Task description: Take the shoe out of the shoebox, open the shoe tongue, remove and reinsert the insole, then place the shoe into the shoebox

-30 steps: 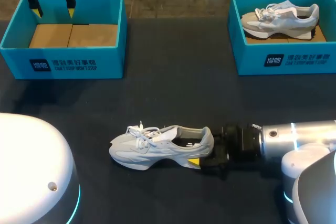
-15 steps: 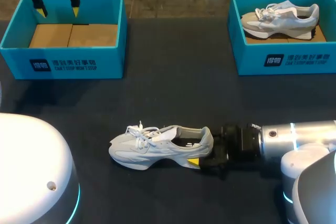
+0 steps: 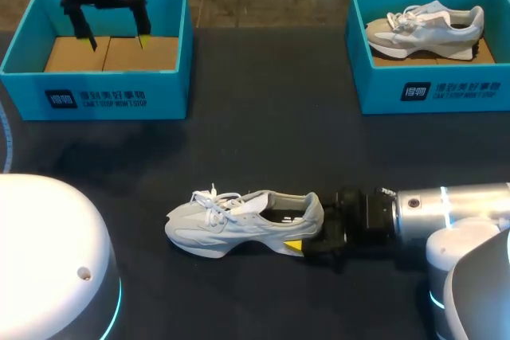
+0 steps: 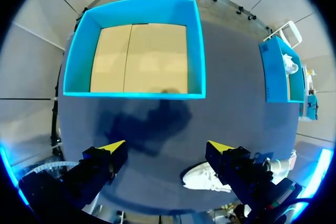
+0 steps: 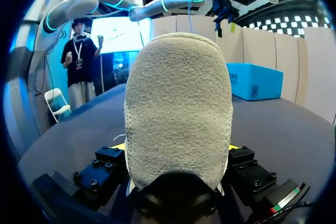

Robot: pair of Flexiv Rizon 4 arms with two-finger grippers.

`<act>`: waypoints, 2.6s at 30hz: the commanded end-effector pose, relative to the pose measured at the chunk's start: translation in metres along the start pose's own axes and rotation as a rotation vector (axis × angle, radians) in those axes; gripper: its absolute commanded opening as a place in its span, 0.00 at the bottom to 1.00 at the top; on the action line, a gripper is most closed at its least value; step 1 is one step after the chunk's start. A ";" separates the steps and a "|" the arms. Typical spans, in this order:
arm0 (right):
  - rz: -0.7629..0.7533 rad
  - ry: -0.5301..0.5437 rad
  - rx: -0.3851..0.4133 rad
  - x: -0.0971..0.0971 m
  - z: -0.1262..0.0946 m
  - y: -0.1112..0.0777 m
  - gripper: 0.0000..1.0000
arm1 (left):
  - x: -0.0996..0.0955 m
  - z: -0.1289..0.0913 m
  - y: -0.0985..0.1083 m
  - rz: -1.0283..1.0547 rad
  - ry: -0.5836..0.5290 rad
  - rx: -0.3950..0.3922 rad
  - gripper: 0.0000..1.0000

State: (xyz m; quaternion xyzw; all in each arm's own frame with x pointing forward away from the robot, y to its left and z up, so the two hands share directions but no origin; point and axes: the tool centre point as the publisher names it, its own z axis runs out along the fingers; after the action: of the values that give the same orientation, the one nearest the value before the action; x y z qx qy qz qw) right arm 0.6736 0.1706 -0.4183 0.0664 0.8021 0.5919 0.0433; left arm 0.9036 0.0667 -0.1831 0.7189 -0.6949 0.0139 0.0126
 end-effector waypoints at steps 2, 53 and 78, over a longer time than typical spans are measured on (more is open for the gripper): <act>0.000 -0.001 0.003 0.000 0.002 0.001 0.00 | -0.003 0.000 0.005 -0.001 0.005 0.022 1.00; 0.000 -0.001 0.003 0.000 0.002 0.001 0.00 | 0.218 0.083 0.237 0.176 -0.117 -0.143 1.00; 0.000 -0.001 0.003 0.000 0.002 0.001 0.00 | 0.242 0.153 0.250 0.166 -0.287 -0.250 1.00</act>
State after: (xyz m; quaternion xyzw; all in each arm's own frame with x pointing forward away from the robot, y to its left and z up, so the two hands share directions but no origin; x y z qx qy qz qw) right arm 0.6736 0.1709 -0.4183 0.0664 0.8020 0.5920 0.0435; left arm 0.6595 -0.1821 -0.3198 0.6488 -0.7448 -0.1556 0.0082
